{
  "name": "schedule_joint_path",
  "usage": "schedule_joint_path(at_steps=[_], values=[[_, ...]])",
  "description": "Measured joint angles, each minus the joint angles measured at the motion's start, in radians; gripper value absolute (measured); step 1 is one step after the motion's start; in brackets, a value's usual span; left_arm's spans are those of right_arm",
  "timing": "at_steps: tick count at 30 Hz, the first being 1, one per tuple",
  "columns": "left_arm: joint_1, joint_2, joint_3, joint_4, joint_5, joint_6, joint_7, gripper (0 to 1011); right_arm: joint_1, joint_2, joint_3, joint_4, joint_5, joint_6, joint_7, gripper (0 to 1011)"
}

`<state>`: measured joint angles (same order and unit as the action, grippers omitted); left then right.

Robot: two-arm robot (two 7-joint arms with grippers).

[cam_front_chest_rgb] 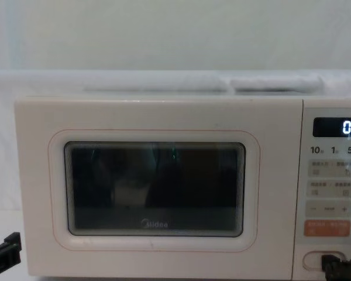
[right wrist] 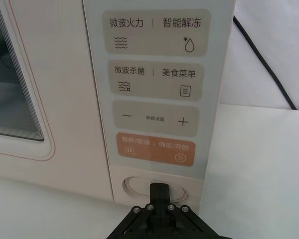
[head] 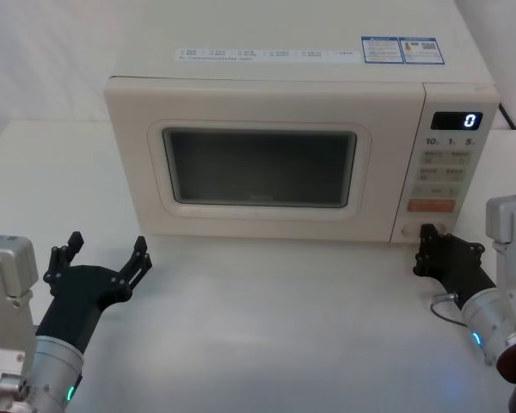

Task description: Press the button to open the microwave door with one hand; close the microwave door with the other hand.

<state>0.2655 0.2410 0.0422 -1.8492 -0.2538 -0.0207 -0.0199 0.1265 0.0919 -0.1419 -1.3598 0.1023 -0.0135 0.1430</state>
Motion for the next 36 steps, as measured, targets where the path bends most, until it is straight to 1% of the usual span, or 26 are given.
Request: schedule_joint_path(at_steps=[36], values=[[0.0, 0.0, 0.0, 0.0, 0.0, 0.0, 0.0, 1001, 0.023, -0.005, 0.001, 0.028, 0.006, -0.007, 0.0, 0]])
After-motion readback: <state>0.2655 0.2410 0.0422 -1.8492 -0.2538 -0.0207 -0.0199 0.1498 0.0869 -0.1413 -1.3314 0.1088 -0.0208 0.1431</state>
